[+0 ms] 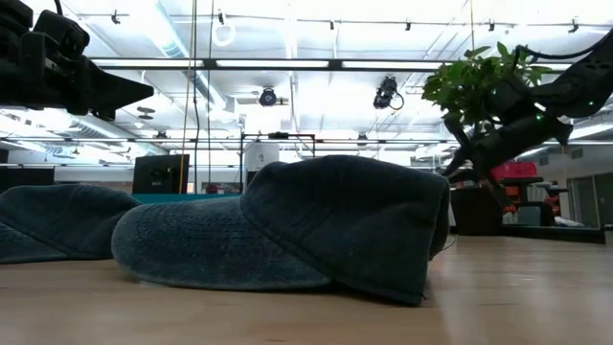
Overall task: Pick & Place hat
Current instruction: Put the brown cap into the red bin
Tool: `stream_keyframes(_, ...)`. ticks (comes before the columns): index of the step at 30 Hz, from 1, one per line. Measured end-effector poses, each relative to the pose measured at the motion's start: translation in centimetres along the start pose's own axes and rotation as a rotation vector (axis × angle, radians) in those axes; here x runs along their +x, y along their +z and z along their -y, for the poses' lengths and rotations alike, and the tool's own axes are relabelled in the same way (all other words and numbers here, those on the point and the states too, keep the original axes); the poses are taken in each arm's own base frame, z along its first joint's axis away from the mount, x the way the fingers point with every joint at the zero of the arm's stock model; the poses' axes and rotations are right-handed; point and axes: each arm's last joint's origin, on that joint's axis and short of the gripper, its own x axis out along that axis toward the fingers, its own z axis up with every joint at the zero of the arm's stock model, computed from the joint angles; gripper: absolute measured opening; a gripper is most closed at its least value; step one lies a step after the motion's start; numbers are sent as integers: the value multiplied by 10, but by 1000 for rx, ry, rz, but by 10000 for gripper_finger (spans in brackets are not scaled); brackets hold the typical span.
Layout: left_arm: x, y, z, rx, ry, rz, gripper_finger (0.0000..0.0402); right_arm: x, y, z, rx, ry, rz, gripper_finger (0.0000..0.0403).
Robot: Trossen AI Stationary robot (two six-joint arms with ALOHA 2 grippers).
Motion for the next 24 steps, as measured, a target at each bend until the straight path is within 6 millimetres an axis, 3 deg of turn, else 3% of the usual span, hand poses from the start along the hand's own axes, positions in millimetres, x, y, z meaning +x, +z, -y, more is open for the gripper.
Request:
stream_keyframes(12, 0, 0, 0, 0, 0, 0, 3, 3, -10, 1, -101, 2, -104, 22)
stream_keyframes(24, 0, 0, 0, 0, 0, 0, 3, 10, -34, -15, -275, 117, -239, 46)
